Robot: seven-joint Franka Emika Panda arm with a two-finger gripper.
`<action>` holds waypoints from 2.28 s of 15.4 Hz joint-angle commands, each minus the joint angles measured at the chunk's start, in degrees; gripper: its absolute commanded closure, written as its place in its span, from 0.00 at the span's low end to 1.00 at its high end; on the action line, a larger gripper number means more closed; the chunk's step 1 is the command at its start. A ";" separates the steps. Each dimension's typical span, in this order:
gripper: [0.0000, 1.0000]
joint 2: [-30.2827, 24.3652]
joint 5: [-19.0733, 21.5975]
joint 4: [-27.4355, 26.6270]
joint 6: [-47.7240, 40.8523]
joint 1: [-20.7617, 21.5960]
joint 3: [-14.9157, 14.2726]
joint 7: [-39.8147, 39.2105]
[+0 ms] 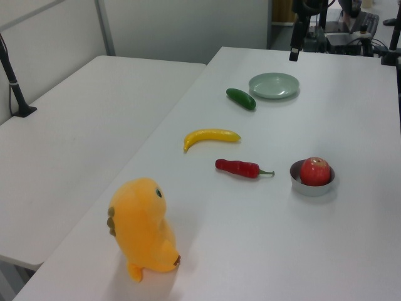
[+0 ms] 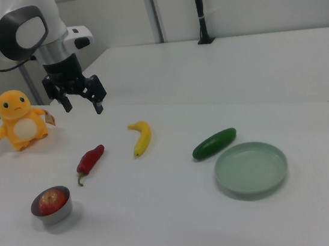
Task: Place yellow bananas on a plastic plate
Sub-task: 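Move the open gripper down toward the yellow banana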
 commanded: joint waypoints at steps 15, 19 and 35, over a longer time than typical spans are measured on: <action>0.00 3.47 -0.50 -1.01 -2.73 0.88 -0.43 -9.05; 0.00 6.64 -1.82 -0.49 1.47 0.79 -0.25 -9.24; 0.00 29.39 -2.96 10.32 36.37 3.86 -0.43 2.09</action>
